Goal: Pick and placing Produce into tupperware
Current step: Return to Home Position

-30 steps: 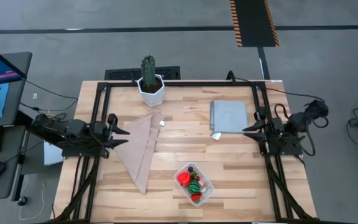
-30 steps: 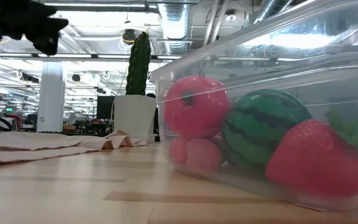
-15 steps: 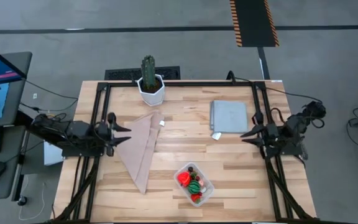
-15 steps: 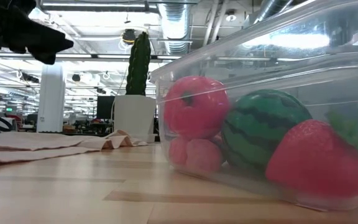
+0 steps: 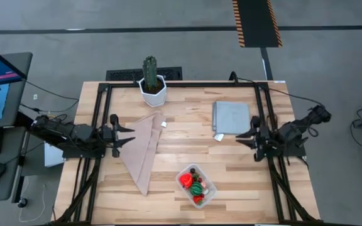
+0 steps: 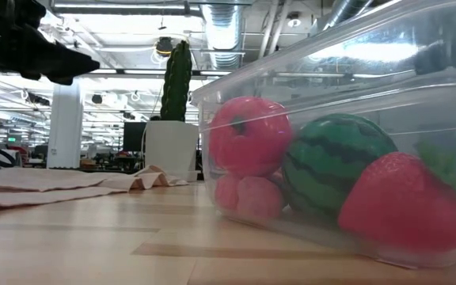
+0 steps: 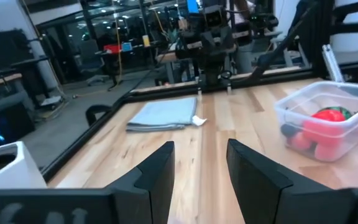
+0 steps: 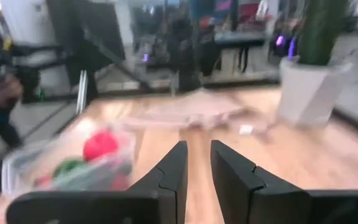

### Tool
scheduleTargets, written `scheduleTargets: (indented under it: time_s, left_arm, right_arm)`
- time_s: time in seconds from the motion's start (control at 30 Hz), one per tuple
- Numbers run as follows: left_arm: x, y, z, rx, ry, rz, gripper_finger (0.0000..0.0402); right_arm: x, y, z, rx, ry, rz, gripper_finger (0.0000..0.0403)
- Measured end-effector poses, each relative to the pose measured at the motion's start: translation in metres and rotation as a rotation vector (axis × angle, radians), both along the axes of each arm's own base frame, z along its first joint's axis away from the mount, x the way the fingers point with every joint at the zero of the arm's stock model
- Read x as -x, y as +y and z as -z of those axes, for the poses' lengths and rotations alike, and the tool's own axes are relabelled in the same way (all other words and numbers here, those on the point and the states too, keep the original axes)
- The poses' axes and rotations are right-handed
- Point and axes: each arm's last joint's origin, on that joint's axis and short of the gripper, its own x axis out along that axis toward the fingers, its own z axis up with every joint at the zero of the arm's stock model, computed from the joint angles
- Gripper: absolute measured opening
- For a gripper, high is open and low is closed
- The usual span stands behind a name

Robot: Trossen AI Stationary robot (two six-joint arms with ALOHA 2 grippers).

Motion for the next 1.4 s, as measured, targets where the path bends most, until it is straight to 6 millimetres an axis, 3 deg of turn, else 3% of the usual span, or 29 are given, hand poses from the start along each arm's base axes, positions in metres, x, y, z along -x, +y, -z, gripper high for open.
scheduleTargets:
  time_s: [0.3, 0.57, 1.4]
  left_arm:
    - [-0.001, -0.0004, 0.0018, -0.004, 0.022, 0.003, 0.0139]
    - [-0.0045, -0.0015, 0.0059, 0.149, 0.053, -0.005, 0.0139]
    - [-0.0049, -0.0016, 0.0069, 0.153, 0.061, -0.007, 0.0139]
  right_arm:
    - [-0.0032, 0.0025, 0.0085, 0.018, 0.033, -0.049, 0.0093]
    - [-0.0033, 0.0025, 0.0087, -0.081, 0.039, -0.039, 0.0093]
    - [-0.0033, 0.0025, 0.0088, -0.089, 0.041, -0.038, 0.0093]
